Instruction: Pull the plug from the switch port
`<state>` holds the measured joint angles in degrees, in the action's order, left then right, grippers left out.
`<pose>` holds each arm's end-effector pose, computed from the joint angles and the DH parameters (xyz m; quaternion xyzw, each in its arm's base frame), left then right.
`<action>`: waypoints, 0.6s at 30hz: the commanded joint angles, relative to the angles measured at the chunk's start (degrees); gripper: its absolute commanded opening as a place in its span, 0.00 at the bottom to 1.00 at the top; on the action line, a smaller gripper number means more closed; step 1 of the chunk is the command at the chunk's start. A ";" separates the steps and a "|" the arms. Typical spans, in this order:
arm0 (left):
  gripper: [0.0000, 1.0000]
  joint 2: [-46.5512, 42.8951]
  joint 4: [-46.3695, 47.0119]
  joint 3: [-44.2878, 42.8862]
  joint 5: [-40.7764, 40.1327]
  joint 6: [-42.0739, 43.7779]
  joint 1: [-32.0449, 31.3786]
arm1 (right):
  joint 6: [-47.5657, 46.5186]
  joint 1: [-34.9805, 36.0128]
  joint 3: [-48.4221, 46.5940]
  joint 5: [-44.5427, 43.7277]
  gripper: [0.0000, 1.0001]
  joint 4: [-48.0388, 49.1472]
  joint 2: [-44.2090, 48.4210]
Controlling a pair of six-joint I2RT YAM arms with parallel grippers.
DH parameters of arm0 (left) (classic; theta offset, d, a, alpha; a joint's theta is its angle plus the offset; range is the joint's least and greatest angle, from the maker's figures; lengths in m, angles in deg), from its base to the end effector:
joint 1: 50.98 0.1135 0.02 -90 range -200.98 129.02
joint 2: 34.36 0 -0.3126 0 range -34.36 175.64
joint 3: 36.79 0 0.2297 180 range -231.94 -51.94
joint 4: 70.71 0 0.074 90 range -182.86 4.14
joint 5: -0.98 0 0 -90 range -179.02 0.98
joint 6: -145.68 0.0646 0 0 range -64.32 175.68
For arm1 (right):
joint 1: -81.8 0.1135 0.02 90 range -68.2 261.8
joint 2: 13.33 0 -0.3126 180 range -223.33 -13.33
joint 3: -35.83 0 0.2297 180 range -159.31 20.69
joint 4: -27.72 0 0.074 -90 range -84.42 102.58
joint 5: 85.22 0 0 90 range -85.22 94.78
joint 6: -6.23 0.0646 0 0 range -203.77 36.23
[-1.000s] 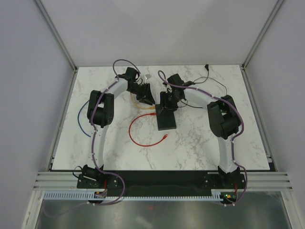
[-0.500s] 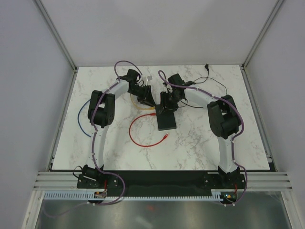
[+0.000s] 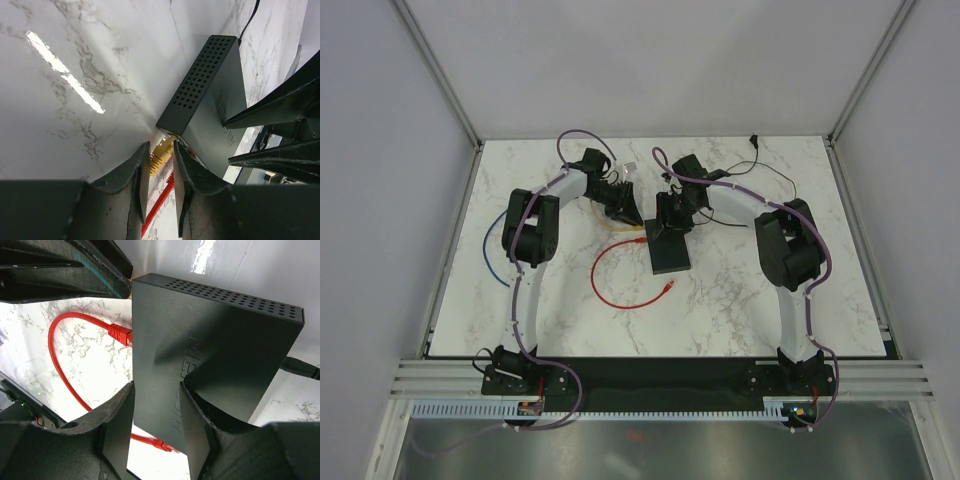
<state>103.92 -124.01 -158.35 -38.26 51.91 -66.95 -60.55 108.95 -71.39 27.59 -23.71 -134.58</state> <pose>0.4790 -0.1891 0.1475 0.1685 0.8768 -0.4427 0.0821 0.3983 0.2324 0.2036 -0.0748 0.9559 0.2635 0.1063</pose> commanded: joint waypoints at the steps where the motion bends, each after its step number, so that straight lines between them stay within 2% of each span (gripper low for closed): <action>1: 0.31 -1.08 -2.10 0.68 0.39 3.68 0.06 | -1.51 -0.17 -0.56 -1.89 0.50 -1.76 -2.50; 10: 0.40 -0.46 -2.19 1.38 1.97 3.68 -0.91 | -1.34 -0.26 -0.65 -1.89 0.50 -1.76 -2.76; 18: 0.34 -0.20 -2.19 2.43 -2.42 3.07 -1.96 | -1.25 -0.17 -1.09 -1.71 0.50 -1.76 -3.03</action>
<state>103.92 -123.90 -157.87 -37.71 52.61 -66.93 -60.57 108.89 -72.13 28.31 -24.32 -135.13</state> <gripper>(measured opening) 0.338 0.495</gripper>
